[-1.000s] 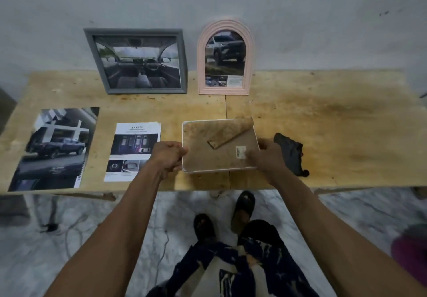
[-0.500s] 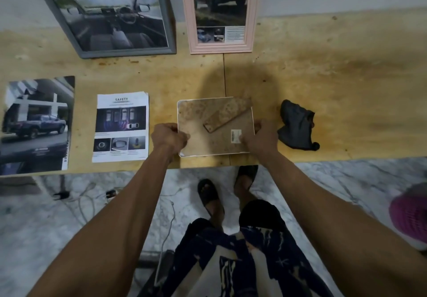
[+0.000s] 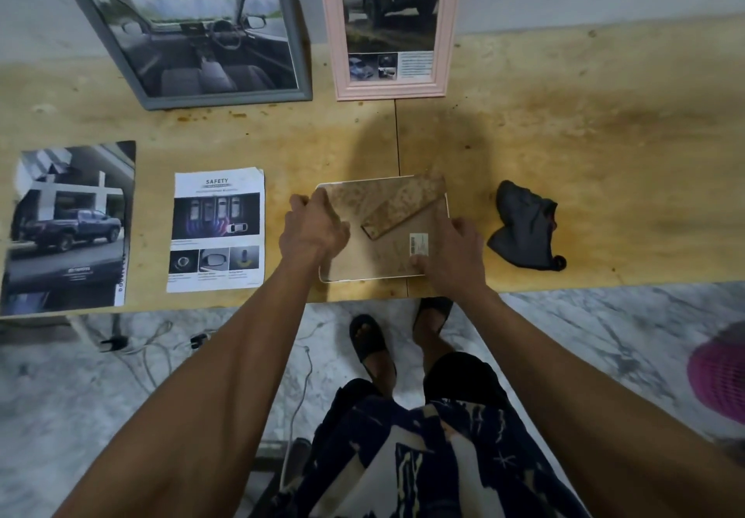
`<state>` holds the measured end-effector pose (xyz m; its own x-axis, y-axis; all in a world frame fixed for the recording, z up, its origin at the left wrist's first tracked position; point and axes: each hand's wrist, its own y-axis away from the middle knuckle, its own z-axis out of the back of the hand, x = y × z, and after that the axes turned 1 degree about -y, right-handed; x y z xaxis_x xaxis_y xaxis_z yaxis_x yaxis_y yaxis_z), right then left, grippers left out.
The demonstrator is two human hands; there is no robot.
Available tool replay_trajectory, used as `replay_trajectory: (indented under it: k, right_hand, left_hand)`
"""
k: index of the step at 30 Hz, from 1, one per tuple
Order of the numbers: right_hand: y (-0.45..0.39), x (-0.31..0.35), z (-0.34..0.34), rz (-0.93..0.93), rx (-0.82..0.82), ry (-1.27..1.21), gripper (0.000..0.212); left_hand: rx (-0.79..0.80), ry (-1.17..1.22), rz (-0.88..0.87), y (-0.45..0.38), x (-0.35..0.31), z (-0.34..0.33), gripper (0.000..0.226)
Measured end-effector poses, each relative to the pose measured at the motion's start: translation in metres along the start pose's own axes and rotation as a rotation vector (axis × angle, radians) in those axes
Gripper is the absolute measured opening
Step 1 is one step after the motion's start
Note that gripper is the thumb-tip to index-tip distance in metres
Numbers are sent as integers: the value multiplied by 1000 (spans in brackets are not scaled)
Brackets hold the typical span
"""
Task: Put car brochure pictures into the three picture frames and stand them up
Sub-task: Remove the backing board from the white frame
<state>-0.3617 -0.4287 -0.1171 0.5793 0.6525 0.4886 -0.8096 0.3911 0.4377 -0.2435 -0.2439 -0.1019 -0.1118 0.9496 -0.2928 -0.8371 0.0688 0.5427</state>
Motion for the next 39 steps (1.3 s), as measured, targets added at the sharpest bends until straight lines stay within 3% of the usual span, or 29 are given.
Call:
replay_trajectory:
  k: [8, 14, 23, 27, 29, 33, 39]
  right_hand:
    - [-1, -2, -1, 26, 25, 44, 89]
    - [-5, -2, -2, 23, 47, 55, 86]
    - [-9, -8, -4, 10, 57, 75, 89]
    - [-12, -9, -7, 11, 68, 80, 96]
    - [-12, -9, -7, 9, 62, 87, 95]
    - [-12, -8, -8, 4, 66, 96, 95]
    - [-9, -11, -5, 9, 86, 76, 92]
  left_hand:
    - [-13, 164, 90, -22, -6, 0, 63]
    - [5, 233, 193, -47, -9, 13, 50]
    - [-26, 629, 296, -36, -7, 10, 27]
    - [39, 647, 357, -13, 16, -4, 26]
    - [30, 653, 364, -7, 20, -9, 37]
    - [22, 401, 328, -1, 12, -14, 75]
    - [9, 202, 336, -7, 0, -7, 79]
